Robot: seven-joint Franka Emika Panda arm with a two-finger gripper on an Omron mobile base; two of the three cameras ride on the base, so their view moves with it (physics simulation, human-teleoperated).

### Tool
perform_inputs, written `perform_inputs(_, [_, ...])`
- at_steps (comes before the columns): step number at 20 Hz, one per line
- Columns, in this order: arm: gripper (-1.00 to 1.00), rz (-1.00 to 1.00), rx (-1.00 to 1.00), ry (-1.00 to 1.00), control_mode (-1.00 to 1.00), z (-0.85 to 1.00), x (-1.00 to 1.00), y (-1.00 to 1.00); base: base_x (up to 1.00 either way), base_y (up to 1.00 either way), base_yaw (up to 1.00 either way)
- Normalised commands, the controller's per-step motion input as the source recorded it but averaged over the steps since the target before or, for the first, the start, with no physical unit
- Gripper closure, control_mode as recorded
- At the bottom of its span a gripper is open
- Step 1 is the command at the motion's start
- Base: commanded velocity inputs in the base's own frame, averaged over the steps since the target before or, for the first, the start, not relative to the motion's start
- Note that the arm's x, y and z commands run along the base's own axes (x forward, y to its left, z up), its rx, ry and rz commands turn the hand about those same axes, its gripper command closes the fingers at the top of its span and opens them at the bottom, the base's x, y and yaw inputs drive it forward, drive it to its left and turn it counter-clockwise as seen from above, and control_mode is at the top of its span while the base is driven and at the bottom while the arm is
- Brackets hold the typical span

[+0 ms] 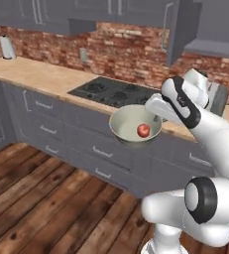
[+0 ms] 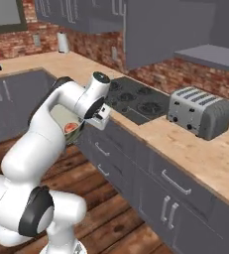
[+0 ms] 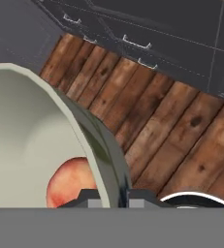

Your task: Move the cup from next to the sink to the open cabinet. Then, move the bowl with the peach to the fridge to clear the area for faucet cleaning.

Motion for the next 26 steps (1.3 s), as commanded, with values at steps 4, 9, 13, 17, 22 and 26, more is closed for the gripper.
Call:
perform_inputs(4, [1.0,0.0,0.0,0.0,1.0,0.0,0.0,0.0,0.55,0.55,0.64])
perform_inputs(9, [1.0,0.0,0.0,0.0,1.0,0.0,0.0,0.0,0.71,0.61,0.58])
perform_inputs(13, [1.0,0.0,0.0,0.0,1.0,0.0,0.0,0.0,0.52,0.55,0.64])
perform_inputs(17, [1.0,0.0,0.0,0.0,1.0,0.0,0.0,0.0,0.81,0.76,0.5])
perform_inputs(22, [1.0,0.0,0.0,0.0,1.0,0.0,0.0,0.0,1.0,0.98,0.31])
perform_inputs(26, [1.0,0.0,0.0,0.0,1.0,0.0,0.0,0.0,0.91,1.0,0.23])
